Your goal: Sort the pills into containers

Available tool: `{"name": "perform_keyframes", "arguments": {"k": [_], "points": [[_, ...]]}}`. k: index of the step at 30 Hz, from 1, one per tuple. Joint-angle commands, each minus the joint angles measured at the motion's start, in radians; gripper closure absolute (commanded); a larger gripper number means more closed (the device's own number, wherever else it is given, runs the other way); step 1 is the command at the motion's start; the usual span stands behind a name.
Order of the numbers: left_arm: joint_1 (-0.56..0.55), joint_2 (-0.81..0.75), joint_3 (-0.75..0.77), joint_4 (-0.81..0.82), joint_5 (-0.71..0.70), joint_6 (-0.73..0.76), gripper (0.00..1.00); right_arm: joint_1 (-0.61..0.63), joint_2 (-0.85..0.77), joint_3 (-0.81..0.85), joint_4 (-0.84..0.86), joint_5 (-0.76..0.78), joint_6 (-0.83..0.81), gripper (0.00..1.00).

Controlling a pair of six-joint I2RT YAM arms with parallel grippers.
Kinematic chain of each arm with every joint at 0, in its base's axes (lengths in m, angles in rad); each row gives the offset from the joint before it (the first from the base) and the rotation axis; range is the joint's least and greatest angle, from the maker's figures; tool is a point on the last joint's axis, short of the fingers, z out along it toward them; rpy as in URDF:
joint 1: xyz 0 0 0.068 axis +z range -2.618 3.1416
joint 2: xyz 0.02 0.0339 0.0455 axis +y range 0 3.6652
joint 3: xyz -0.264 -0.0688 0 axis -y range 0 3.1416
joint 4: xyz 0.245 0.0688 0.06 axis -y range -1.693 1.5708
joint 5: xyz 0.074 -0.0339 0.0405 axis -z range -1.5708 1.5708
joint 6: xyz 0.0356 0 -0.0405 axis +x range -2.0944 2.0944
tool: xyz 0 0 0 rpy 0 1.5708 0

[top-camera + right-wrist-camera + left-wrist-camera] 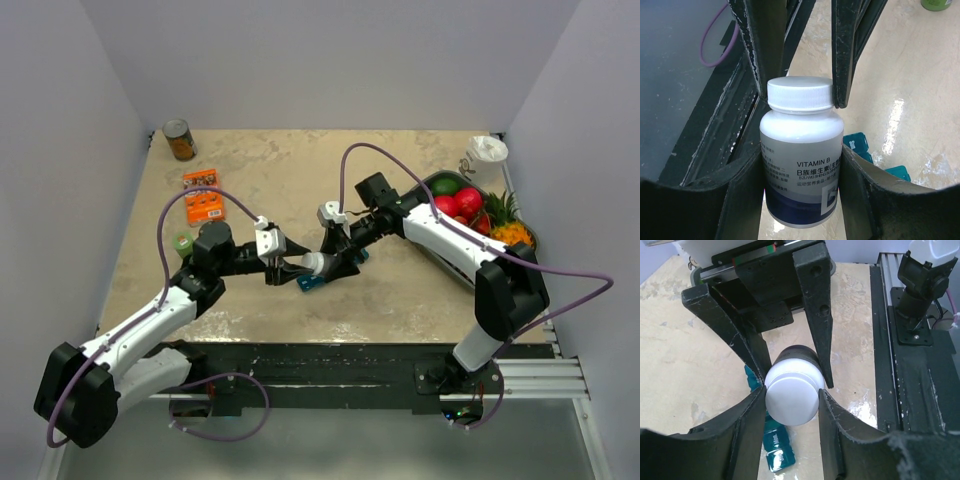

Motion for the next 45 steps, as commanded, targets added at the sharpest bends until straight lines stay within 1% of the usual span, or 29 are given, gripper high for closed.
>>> {"name": "perform_keyframes", "arguments": {"k": [1,3,4,5,8,9,10,11,12,13,15,17,19,20,21,22,23,24,26,27,29,30,32,33,37,39,42,43,45], "points": [[0.004,-0.013,0.059,0.009,-0.056,-0.17,1.0,0.003,-0.005,0.024,0.042,0.015,0.035,1.0],[0.004,-0.008,0.076,-0.049,-0.14,-0.281,1.0,0.003,-0.006,0.02,0.076,0.034,0.057,1.0],[0.004,-0.003,0.098,-0.081,-0.173,-0.399,1.0,0.003,-0.008,0.015,0.087,0.048,0.08,1.0],[0.005,0.01,0.108,-0.115,-0.196,-0.458,1.0,0.003,-0.008,0.012,0.102,0.057,0.086,1.0],[0.004,0.049,0.148,-0.277,-0.243,-0.645,1.0,0.003,-0.006,0.009,0.133,0.089,0.118,1.0],[0.004,0.052,0.147,-0.28,-0.237,-0.686,1.0,0.004,-0.005,0.007,0.145,0.097,0.143,1.0],[0.004,0.043,0.144,-0.287,-0.256,-0.788,1.0,0.003,-0.006,0.001,0.156,0.115,0.155,1.0],[0.004,0.035,0.141,-0.312,-0.345,-0.85,1.0,0.003,-0.006,0.0,0.175,0.123,0.166,1.0],[0.002,0.029,0.138,-0.356,-0.374,-0.915,1.0,0.003,-0.005,-0.002,0.183,0.131,0.181,1.0],[0.002,0.011,0.135,-0.358,-0.389,-1.008,1.0,0.003,-0.006,-0.005,0.188,0.135,0.187,1.0],[-0.009,-0.009,0.11,-0.329,-0.403,-1.108,1.0,0.003,-0.003,-0.007,0.2,0.141,0.196,1.0],[-0.009,-0.029,0.104,-0.271,-0.385,-1.144,1.0,0.003,-0.003,-0.007,0.202,0.141,0.198,1.0],[-0.009,-0.026,0.125,-0.273,-0.369,-1.122,0.87,0.003,-0.006,-0.007,0.202,0.141,0.198,1.0],[-0.007,-0.025,0.131,-0.273,-0.345,-1.104,0.75,0.003,-0.008,-0.007,0.202,0.138,0.198,1.0],[-0.006,-0.022,0.141,-0.269,-0.333,-1.058,0.52,0.004,-0.008,-0.007,0.202,0.135,0.196,1.0],[-0.006,-0.02,0.145,-0.27,-0.322,-1.029,0.41,0.003,-0.011,-0.007,0.197,0.134,0.195,1.0],[-0.006,-0.019,0.148,-0.261,-0.284,-0.994,0.35,0.003,-0.013,-0.005,0.194,0.131,0.193,1.0],[-0.006,-0.02,0.159,-0.266,-0.274,-0.907,0.27,0.003,-0.014,-0.007,0.188,0.123,0.18,1.0],[-0.004,-0.028,0.176,-0.305,-0.271,-0.801,0.25,0.003,-0.02,-0.004,0.171,0.112,0.167,1.0],[-0.004,-0.032,0.193,-0.312,-0.273,-0.685,0.21,0.001,-0.02,-0.002,0.165,0.106,0.154,1.0],[-0.003,-0.052,0.208,-0.406,-0.273,-0.549,0.2,0.001,-0.023,0.003,0.145,0.098,0.138,1.0],[-0.004,-0.058,0.22,-0.433,-0.274,-0.42,0.19,0.001,-0.025,0.004,0.136,0.094,0.121,1.0],[-0.003,-0.104,0.218,-0.467,-0.295,-0.319,0.18,0.001,-0.026,0.007,0.121,0.08,0.109,1.0],[-0.004,-0.152,0.205,-0.458,-0.293,-0.25,0.17,0.001,-0.029,0.012,0.113,0.075,0.095,1.0],[-0.004,-0.293,0.116,-0.331,-0.268,-0.103,0.14,0.001,-0.028,0.015,0.073,0.051,0.052,1.0],[-0.004,-0.371,0.044,-0.249,-0.247,-0.035,0.1,0.001,-0.028,0.018,0.055,0.036,0.02,1.0],[-0.004,-0.423,-0.068,-0.157,-0.129,0.119,0.1,0.001,-0.026,0.019,0.024,0.013,-0.03,1.0],[-0.003,-0.424,-0.089,-0.111,-0.113,0.138,0.11,0.001,-0.025,0.02,-0.002,0.005,-0.05,1.0],[-0.004,-0.39,-0.106,-0.097,-0.084,0.196,0.11,0.001,-0.025,0.015,-0.015,-0.015,-0.086,1.0]]}}
